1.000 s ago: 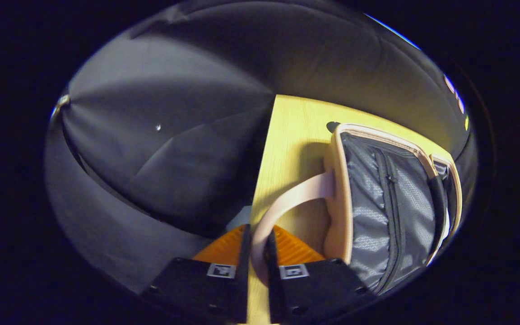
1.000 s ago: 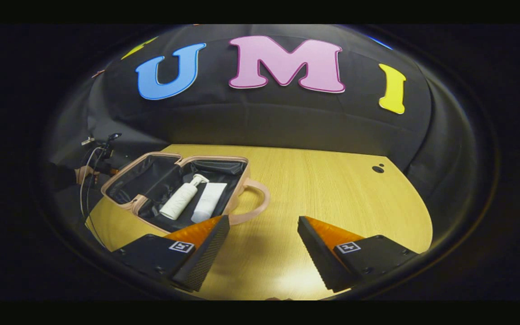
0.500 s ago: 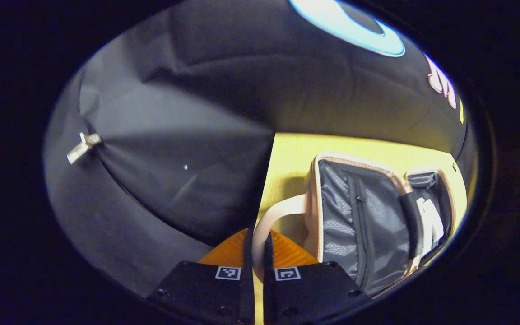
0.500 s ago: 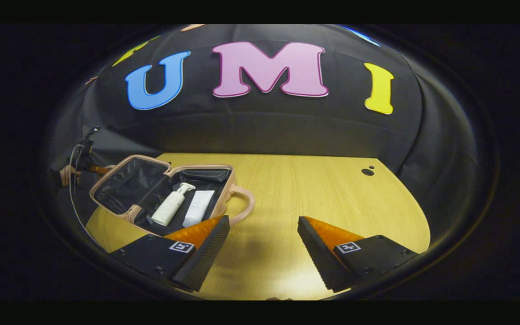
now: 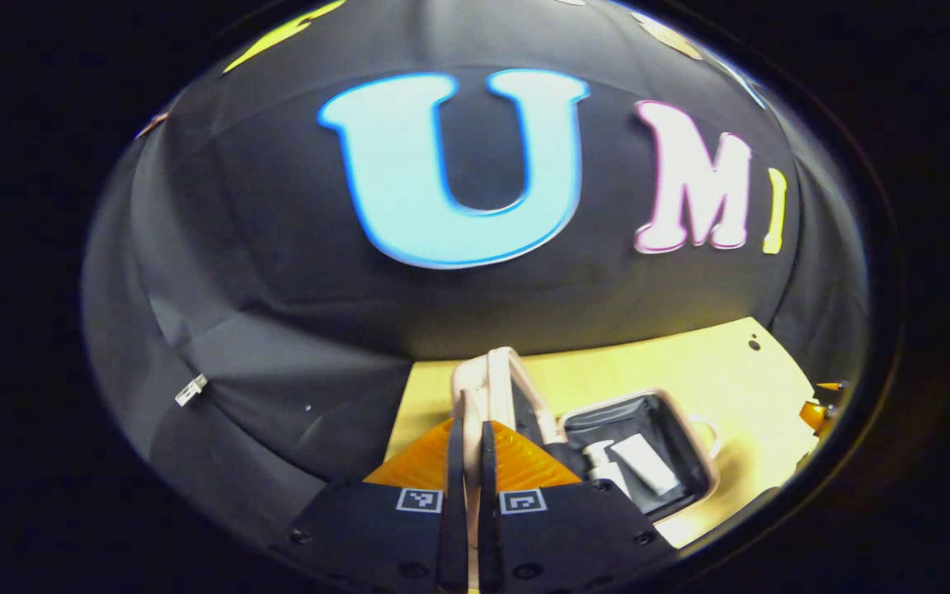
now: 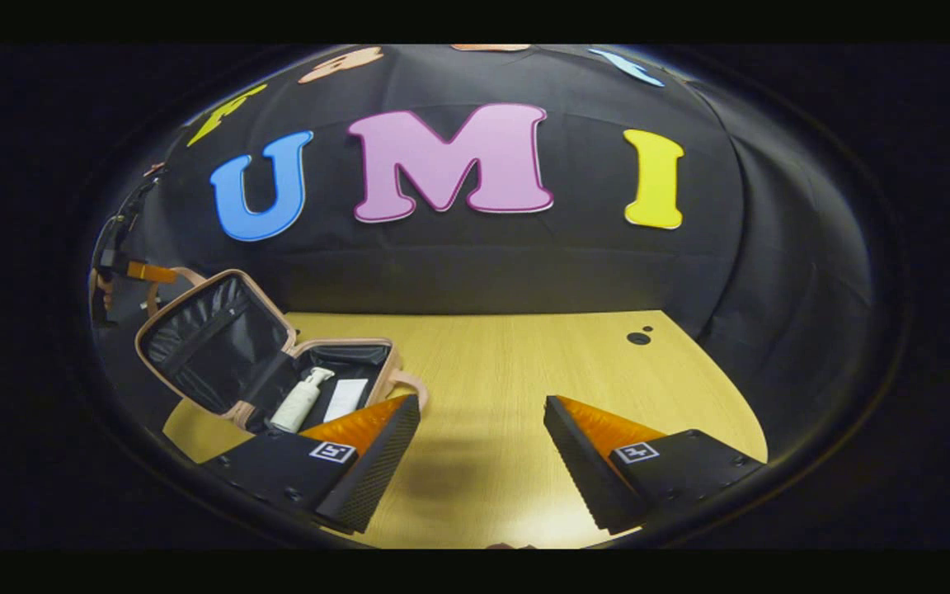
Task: First open the suitcase, pack the skin care products into it, and then close the suitcase.
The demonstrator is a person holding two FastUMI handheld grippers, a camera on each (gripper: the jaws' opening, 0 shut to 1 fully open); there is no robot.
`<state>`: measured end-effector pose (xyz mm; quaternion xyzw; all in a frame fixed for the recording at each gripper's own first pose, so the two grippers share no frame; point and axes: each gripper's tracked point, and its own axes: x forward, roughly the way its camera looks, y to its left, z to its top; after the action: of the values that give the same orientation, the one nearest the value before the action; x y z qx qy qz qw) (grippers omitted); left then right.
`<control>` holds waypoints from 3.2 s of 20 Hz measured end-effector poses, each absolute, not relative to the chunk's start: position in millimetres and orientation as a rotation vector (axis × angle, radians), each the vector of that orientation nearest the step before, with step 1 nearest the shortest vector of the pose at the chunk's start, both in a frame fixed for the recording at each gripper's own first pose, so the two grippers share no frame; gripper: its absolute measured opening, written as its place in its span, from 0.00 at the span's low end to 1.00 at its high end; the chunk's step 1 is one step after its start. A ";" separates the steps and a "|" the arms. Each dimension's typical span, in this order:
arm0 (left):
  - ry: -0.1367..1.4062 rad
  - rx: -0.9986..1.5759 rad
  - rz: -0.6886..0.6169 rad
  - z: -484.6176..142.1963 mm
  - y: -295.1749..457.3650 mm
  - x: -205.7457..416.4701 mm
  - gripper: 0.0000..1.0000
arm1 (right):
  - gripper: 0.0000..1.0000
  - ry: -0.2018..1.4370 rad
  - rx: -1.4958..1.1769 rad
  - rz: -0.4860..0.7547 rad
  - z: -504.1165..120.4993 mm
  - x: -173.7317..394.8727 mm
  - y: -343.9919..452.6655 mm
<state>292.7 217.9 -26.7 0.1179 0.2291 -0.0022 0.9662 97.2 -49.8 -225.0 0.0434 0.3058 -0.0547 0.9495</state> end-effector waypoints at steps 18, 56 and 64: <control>0.584 -0.079 -0.163 -269.0 -106.2 311.0 0.11 | 0.97 0.647 0.111 -0.116 -236.0 77.6 -164.1; 0.045 -0.052 0.113 1.7 1.2 -13.0 0.96 | 0.96 0.200 0.113 0.165 -17.2 -12.0 -7.0; 0.032 -0.050 0.137 2.2 12.3 -35.4 0.96 | 0.96 0.189 0.133 0.153 -13.6 -20.0 -6.4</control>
<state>-35.4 12.3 2.2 -0.0250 0.0158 0.0683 0.9972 -20.0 -6.4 -13.6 0.0664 0.0942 0.0764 0.9904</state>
